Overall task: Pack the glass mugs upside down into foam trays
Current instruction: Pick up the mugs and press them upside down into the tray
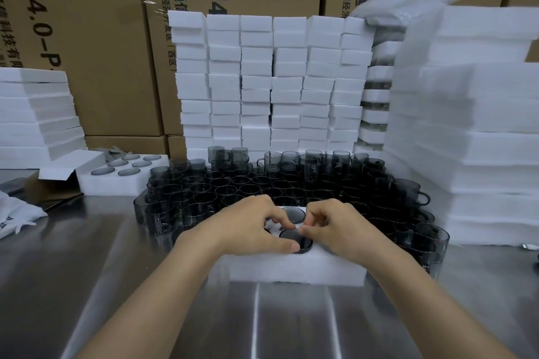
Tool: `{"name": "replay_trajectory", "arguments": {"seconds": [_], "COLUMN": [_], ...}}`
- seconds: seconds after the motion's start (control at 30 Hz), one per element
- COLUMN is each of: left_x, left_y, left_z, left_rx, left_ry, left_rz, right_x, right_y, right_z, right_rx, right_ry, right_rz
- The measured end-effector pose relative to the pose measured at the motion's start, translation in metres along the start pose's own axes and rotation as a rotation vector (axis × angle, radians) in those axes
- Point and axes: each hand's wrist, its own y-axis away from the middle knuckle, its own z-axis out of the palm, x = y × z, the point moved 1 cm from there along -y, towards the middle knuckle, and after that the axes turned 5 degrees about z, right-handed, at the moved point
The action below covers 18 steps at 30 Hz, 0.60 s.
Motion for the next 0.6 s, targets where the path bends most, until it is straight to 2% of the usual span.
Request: {"name": "replay_trajectory", "arguments": {"seconds": [0.07,0.13,0.2,0.3,0.6], "left_x": [-0.006,-0.025,-0.05,-0.087,-0.106], "left_y": [0.001,0.007,0.017,0.032,0.033], "left_z": [-0.008,-0.023,-0.039,-0.046,-0.03], "left_rx": [0.126,0.381,0.538,0.447,0.255], "left_ry": [0.081,0.16,0.01,-0.282,-0.143], "left_rz": [0.014,-0.042,-0.162,-0.35,-0.451], "right_x": [0.002,0.003,0.004,0.005,0.005], "right_y": [-0.001,0.0,0.001,0.002,-0.001], "right_z": [0.0,0.0,0.0,0.003,0.009], "right_rx": [0.01,0.035,0.097,0.156,0.156], "right_ry": [0.021,0.044,0.068,0.126,0.223], "right_rz": [0.002,0.004,0.0,-0.014,-0.032]}}
